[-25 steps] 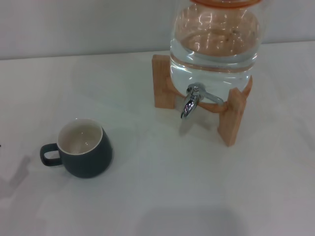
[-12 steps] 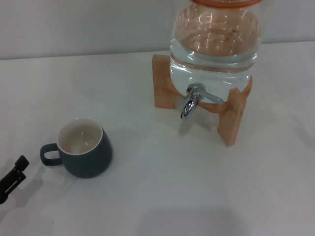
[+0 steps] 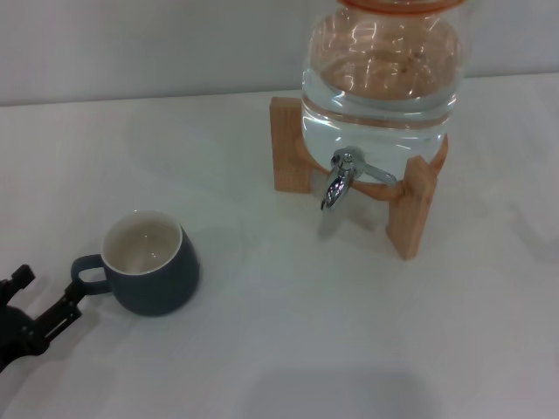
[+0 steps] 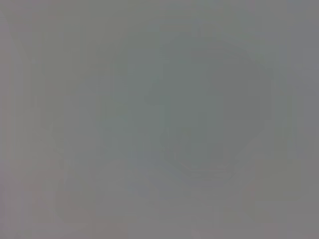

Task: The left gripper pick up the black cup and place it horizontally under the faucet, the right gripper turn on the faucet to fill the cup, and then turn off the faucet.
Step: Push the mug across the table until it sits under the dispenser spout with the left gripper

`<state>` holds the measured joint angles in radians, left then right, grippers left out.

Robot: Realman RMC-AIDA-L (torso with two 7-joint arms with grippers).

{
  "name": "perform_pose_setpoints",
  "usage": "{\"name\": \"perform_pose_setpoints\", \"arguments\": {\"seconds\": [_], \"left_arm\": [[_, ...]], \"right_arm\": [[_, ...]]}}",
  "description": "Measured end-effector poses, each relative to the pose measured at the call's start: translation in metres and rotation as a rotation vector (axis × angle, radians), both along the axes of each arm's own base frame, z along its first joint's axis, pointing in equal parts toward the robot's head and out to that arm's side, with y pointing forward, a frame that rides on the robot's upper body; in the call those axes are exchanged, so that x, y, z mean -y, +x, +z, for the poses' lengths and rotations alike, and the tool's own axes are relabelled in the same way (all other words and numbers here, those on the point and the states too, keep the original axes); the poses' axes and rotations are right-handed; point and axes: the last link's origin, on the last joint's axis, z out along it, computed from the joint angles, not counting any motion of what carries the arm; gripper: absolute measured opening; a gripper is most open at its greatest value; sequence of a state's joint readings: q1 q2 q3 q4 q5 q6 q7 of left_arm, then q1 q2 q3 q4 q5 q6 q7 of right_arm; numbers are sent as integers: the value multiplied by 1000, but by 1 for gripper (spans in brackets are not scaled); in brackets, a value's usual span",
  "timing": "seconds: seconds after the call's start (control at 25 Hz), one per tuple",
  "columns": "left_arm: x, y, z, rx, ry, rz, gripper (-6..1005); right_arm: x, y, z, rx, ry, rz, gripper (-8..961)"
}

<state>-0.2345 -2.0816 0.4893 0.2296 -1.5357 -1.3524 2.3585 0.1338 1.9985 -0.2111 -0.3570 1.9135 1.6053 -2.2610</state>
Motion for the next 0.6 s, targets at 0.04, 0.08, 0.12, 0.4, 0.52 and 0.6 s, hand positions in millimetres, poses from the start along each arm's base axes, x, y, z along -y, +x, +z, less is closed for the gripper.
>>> {"name": "perform_pose_setpoints", "arguments": {"seconds": [0.04, 0.08, 0.12, 0.4, 0.52, 0.6], "left_arm": [[-2, 1, -2, -5, -9, -4, 868], [-4, 2, -3, -8, -17, -7, 866], [-6, 3, -5, -12, -27, -8, 863], [-15, 6, -12, -20, -49, -2, 843], [-19, 8, -12, -22, -50, -7, 835], [-21, 10, -12, -24, -51, -11, 812]], "right_arm": [[0, 0, 0, 2, -1, 2, 820], [-1, -1, 0, 3, -1, 4, 820], [-1, -1, 0, 4, -2, 5, 820], [-2, -2, -1, 5, -6, 12, 820], [-4, -3, -1, 5, -8, 14, 820], [-5, -3, -1, 5, -8, 14, 819]]}}
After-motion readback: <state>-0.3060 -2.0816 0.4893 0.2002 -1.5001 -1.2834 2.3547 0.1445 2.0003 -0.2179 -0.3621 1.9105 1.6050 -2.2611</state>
